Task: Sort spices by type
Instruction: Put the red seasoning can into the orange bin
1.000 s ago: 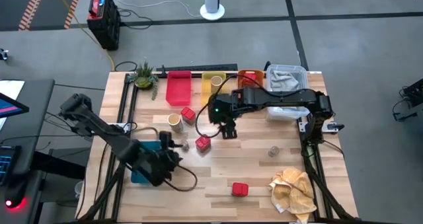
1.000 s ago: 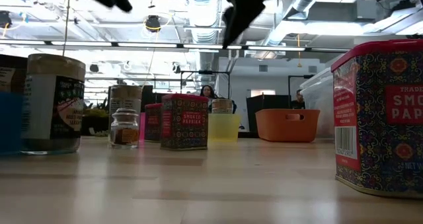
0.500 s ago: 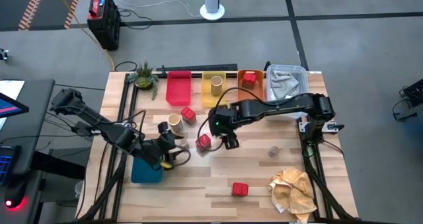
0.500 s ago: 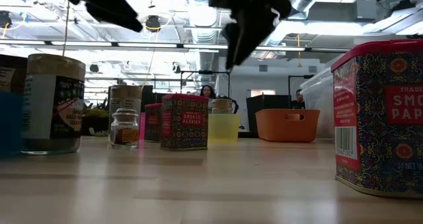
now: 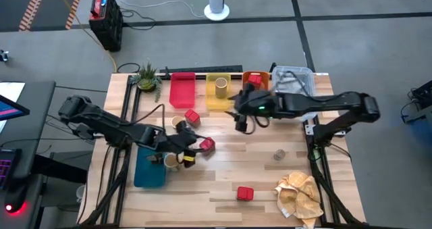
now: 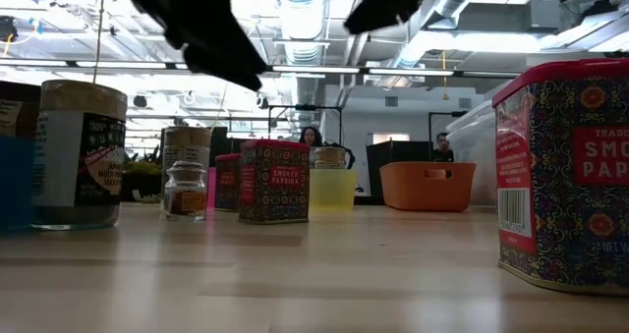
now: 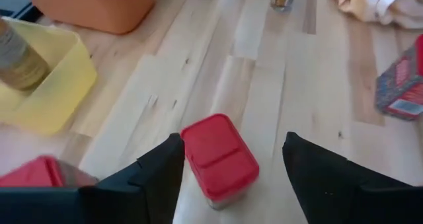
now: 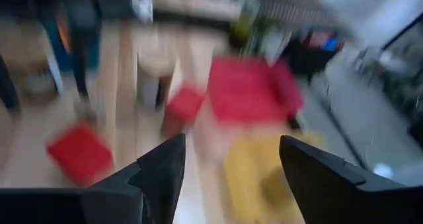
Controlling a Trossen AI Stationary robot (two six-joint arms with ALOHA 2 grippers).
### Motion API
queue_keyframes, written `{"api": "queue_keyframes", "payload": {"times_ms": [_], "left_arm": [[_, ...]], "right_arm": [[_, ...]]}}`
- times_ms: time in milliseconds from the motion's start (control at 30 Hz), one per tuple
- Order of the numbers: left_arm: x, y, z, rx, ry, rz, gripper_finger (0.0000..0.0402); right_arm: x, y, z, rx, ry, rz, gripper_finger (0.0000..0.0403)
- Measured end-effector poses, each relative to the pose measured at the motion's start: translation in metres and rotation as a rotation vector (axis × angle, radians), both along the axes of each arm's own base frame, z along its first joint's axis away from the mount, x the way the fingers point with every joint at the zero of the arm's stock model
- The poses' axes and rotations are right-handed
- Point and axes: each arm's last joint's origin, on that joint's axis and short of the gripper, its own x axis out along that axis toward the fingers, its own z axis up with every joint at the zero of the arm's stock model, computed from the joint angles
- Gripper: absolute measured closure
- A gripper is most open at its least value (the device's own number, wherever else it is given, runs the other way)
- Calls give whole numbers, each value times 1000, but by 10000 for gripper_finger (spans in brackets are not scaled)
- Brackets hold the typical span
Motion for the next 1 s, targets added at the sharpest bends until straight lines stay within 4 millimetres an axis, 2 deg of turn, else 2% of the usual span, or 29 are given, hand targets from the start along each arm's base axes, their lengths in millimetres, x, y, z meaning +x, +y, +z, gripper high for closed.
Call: {"api": "queue_keyframes", "payload": {"times_ms": [100, 200, 400, 500, 667, 800, 1000], "left_arm": [[15, 7, 0, -3, 35, -7, 131], [29, 16, -1, -23, 79, 2, 113], [51, 34, -11, -105, 243, 34, 97], [58, 37, -11, -126, 271, 32, 96], [60, 39, -11, -179, 281, -3, 96], [56, 43, -13, -196, 336, 9, 96], [56, 47, -13, -195, 330, 39, 96]], "right_arm": [[-14, 0, 8, -20, -147, 2, 127], [-27, -1, 13, -27, -223, -3, 127], [-34, 7, -1, -39, -214, 6, 127], [-35, 10, -1, -63, -211, -34, 127], [-35, 10, -1, -74, -208, -41, 127], [-35, 10, -1, -75, -210, -41, 127], [-34, 11, 1, -87, -228, -33, 127]]}}
